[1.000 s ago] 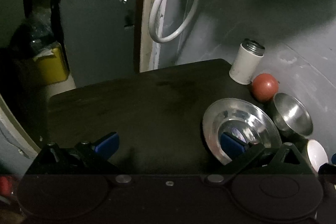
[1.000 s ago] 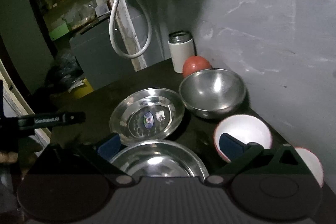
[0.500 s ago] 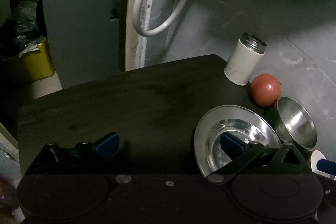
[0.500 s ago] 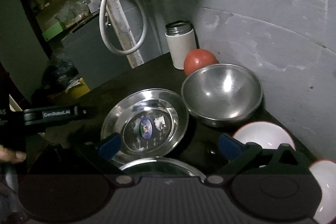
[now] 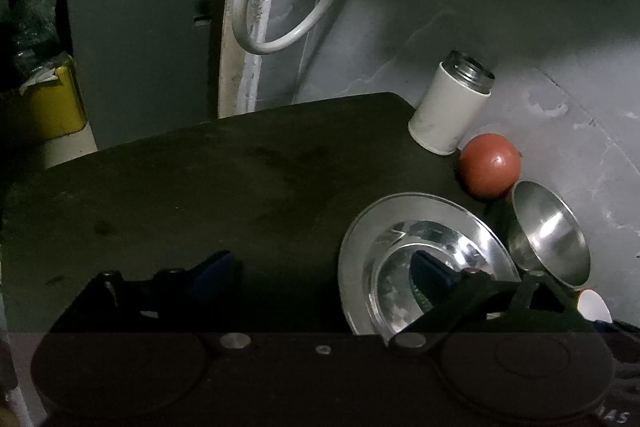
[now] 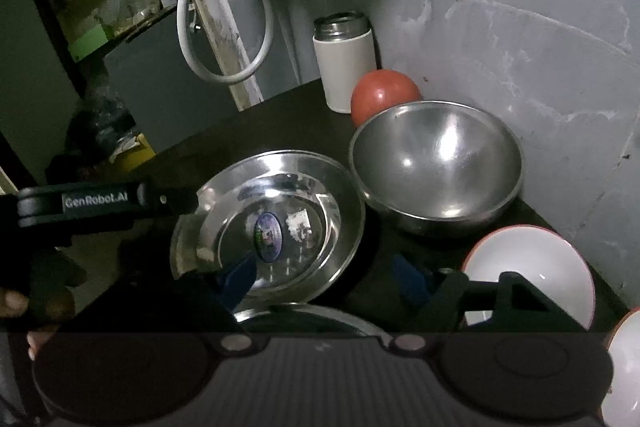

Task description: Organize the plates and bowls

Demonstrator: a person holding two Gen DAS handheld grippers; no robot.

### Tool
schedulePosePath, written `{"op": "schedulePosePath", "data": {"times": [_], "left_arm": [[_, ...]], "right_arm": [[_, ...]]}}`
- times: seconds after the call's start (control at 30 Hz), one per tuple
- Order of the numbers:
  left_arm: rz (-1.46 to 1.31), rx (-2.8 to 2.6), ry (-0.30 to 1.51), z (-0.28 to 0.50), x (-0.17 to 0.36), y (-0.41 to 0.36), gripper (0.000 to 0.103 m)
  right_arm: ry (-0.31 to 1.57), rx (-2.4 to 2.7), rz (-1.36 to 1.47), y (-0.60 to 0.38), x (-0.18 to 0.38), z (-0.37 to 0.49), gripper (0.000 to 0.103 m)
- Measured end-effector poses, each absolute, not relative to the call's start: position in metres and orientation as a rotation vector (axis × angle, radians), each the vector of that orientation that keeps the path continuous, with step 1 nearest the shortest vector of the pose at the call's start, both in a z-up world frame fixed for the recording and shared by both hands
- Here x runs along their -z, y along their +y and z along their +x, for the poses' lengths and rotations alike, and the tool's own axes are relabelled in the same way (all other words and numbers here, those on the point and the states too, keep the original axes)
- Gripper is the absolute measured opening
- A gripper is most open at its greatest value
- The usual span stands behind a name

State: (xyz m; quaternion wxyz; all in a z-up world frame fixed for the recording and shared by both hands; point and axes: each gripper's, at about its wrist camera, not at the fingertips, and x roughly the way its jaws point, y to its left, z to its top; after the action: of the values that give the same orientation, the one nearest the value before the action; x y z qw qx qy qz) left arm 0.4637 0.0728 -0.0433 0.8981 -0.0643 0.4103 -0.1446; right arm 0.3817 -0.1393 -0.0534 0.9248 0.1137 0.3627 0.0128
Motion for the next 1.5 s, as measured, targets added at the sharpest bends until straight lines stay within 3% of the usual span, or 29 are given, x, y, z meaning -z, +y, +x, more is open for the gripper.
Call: {"op": "schedulePosePath", "data": {"times": [0.2, 0.33, 0.57, 0.73, 0.83, 1.07, 1.5], "left_arm": [[-0.146, 0.315, 0.847, 0.463, 0.043, 0.07, 0.072], [-0.164, 0.334, 0.856, 0.463, 0.044, 0.067, 0.054], [-0.213, 0.344, 0.861, 0.465, 0.048, 0.068, 0.03], [-0.213, 0.347, 0.869, 0.466, 0.049, 0.068, 0.022], [-0.223, 0.341, 0.871, 0.466, 0.05, 0.071, 0.015], [-0.221, 0.323, 0.855, 0.464, 0.05, 0.077, 0.008], [-0.216, 0.269, 0.815, 0.46, 0.044, 0.096, 0.006]], "right_arm": [[0.767, -0.027, 0.214, -0.139, 0.061, 0.387, 0.06], [0.775, -0.025, 0.198, -0.138, 0.064, 0.389, 0.049], [0.779, -0.029, 0.185, -0.138, 0.065, 0.391, 0.04], [0.781, -0.036, 0.18, -0.136, 0.065, 0.393, 0.035], [0.78, -0.034, 0.177, -0.136, 0.065, 0.395, 0.035], [0.776, -0.03, 0.171, -0.133, 0.066, 0.398, 0.034], [0.754, -0.079, 0.145, -0.115, 0.064, 0.409, 0.034]]}}
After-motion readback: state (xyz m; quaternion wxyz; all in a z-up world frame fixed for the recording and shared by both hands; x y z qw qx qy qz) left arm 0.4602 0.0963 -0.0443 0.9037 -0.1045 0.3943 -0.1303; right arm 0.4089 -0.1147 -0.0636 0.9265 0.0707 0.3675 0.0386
